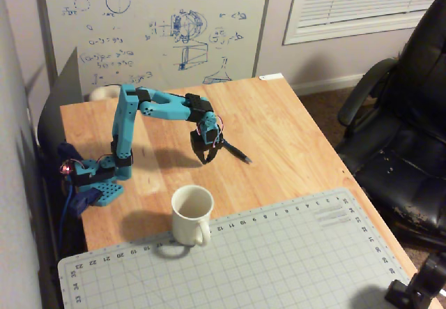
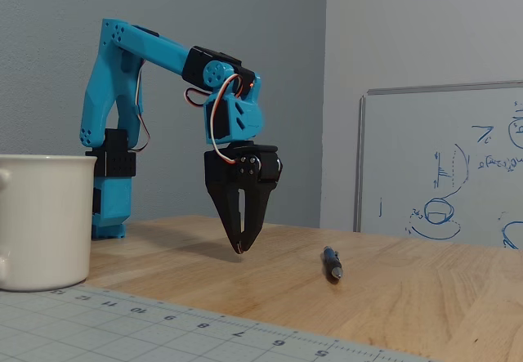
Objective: Touch the pen.
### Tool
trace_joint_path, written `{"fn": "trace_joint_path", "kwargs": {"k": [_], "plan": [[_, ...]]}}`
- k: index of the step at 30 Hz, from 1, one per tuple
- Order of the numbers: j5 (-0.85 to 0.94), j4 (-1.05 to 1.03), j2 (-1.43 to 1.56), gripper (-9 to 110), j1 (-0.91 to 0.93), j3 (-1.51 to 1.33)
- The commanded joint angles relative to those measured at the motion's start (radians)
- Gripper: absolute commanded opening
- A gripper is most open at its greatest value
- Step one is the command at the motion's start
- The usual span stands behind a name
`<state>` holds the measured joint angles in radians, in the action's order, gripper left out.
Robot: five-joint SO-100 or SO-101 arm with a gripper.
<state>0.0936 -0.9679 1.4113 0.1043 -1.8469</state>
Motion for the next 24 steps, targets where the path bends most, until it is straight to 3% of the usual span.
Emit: {"fn": "trace_joint_path", "kwargs": {"k": [1, 24], "plan": [[-0.006, -0.106, 1.927, 1, 0.006, -1.296], [-0.006, -0.106, 1.928, 1, 0.003, -1.296]]}}
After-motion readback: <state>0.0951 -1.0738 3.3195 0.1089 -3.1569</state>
